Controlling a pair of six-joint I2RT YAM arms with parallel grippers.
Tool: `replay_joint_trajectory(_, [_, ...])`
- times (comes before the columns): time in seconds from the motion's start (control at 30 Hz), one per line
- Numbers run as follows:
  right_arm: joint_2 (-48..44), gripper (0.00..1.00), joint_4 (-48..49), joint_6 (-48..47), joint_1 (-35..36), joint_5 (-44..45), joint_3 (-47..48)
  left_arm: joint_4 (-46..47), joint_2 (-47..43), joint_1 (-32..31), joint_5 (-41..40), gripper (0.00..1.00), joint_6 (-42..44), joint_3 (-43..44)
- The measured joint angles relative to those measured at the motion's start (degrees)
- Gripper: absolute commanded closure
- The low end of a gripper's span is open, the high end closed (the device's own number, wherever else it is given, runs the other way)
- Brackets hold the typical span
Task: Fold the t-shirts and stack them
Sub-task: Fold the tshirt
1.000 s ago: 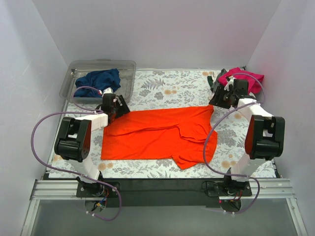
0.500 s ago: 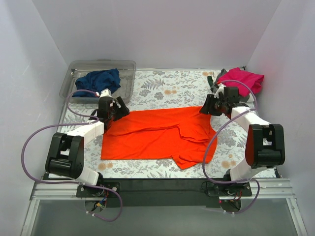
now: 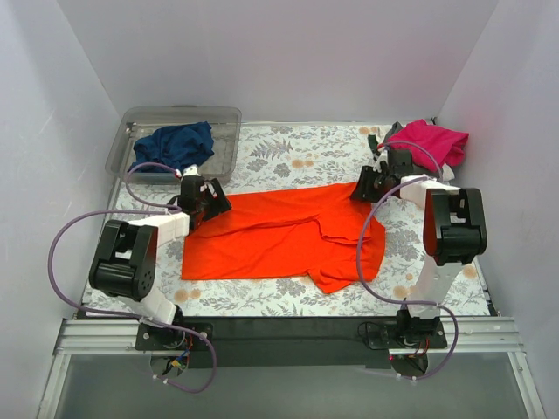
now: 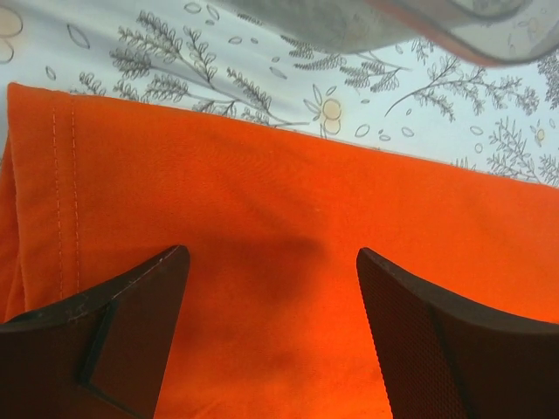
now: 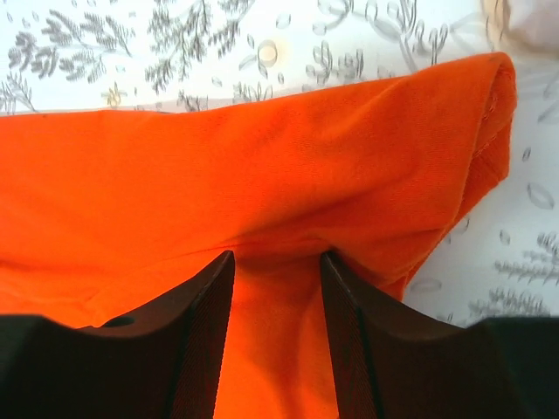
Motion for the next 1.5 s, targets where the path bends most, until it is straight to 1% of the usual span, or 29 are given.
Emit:
replay_joint_trajectory(0.33, [8.5, 0.6, -0.3, -0.2, 0.4, -1.8, 10.7, 2.7, 6.9, 1.9, 0.5, 0.28, 0.4, 6.2])
replay_joint_trajectory(0.6, [16.4, 0.59, -4.3, -1.4, 1.7, -1.9, 23.2, 1.4, 10.1, 2.2, 0.3, 0.28, 1.2, 10.4])
replay_joint_trajectory(0.67, [17.3, 0.59, -4.7, -1.7, 2.0, -2.0, 24.8, 1.3, 10.3, 2.2, 0.3, 0.27, 1.2, 10.7])
replay_joint_trajectory(0.8, [17.2, 0.57, -5.2, -2.5, 2.4, -1.9, 25.0, 0.4, 8.8, 2.0, 0.3, 0.28, 1.2, 9.8])
replay_joint_trajectory(0.9, [16.0, 0.57, -6.2, -2.9, 3.0, -1.7, 24.0, -1.6, 2.6, 0.9, -1.2, 0.27, 1.1, 5.6])
replay_joint_trajectory(0.97, [13.4, 0.57, -6.6, -3.0, 3.7, -1.7, 21.3, -3.0, -4.9, -1.2, -3.4, 0.27, 0.7, 2.0])
replay_joint_trajectory(1.03, [9.5, 0.57, -7.1, -2.9, 4.4, -1.7, 17.9, -3.8, -12.3, -3.3, -6.1, 0.27, -0.3, -1.1])
replay_joint_trajectory(1.13, [2.5, 0.56, -7.2, -2.9, 5.4, -1.8, 13.0, -6.0, -24.4, -7.0, -11.7, 0.27, -4.0, -6.4])
replay_joint_trajectory(1.23, [-3.9, 0.56, -6.1, -2.9, 5.6, -2.0, 9.4, -10.7, -32.5, -8.0, -16.3, 0.26, -8.4, -10.9])
replay_joint_trajectory(1.33, [-8.7, 0.56, -4.4, -2.8, 5.6, -2.2, 6.3, -17.3, -37.5, -8.4, -20.5, 0.25, -12.8, -13.4])
replay_joint_trajectory(1.5, [-14.0, 0.54, -3.6, -2.8, 5.4, -2.1, 1.4, -27.6, -39.2, -8.6, -23.8, 0.25, -19.6, -13.7])
